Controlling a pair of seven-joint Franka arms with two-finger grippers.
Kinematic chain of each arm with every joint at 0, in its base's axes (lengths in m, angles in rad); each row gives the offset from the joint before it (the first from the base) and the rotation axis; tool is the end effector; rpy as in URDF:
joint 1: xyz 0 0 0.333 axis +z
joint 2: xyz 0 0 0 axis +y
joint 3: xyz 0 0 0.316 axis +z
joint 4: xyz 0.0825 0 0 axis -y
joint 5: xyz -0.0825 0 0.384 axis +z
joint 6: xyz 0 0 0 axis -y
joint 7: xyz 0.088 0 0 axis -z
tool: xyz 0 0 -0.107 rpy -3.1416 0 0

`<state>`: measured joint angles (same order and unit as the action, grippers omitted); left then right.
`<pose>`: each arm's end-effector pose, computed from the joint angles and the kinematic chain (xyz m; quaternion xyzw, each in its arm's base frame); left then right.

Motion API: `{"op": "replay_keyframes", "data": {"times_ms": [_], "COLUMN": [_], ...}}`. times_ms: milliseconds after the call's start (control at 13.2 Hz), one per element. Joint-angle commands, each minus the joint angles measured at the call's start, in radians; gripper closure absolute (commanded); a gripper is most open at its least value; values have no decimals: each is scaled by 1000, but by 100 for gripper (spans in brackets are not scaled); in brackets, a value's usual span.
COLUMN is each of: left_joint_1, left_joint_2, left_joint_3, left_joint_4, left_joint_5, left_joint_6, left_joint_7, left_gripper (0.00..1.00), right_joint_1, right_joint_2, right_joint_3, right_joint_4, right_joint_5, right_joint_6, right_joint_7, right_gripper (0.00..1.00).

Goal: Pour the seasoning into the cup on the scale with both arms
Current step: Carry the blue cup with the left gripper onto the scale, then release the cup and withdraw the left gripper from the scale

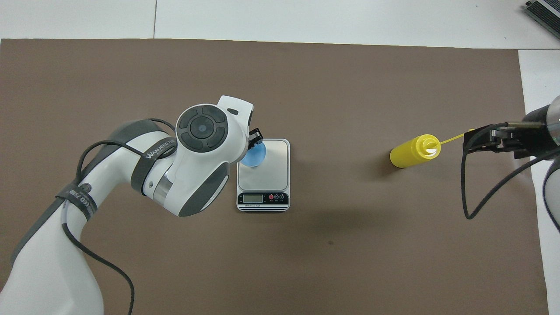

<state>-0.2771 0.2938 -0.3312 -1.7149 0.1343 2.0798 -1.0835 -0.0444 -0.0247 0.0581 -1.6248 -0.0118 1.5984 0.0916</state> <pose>0.5452 -0.3495 0.4321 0.9757 0.2142 0.0392 0.0244 0.5487 0.0067 0.6150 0.9992 -0.0388 -0.0005 0.0067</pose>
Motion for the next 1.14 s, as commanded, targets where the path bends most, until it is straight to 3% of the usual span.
{"op": "replay_keyframes", "data": {"times_ms": [0, 152, 379, 531, 834, 1061], "left_joint_1": [7, 22, 22, 21, 21, 22], "left_joint_2": [19, 15, 4, -34, -148, -192], "left_joint_3": [14, 46, 141, 274, 499, 572], "left_joint_4": [206, 276, 328, 350, 298, 215], "left_joint_5": [-33, -41, -62, -143, -180, -180], "left_joint_6": [-214, -318, -459, -526, -572, -554], "left_joint_7": [4, 72, 343, 512, 902, 1032], "left_gripper": [18, 18, 18, 18, 16, 14], "right_joint_1": [-55, -66, -112, -153, -228, -271], "right_joint_2": [-76, -112, -171, -181, -144, -91], "right_joint_3": [2, 2, 0, 0, -1, -1], "right_joint_4": [-148, -237, -399, -463, -535, -563], "right_joint_5": [45, 84, 169, 275, 502, 668], "right_joint_6": [118, 205, 375, 446, 531, 558], "right_joint_7": [-157, -260, -534, -695, -1027, -1281], "right_gripper": [0, 0, 0, 0, 0, 0]}}
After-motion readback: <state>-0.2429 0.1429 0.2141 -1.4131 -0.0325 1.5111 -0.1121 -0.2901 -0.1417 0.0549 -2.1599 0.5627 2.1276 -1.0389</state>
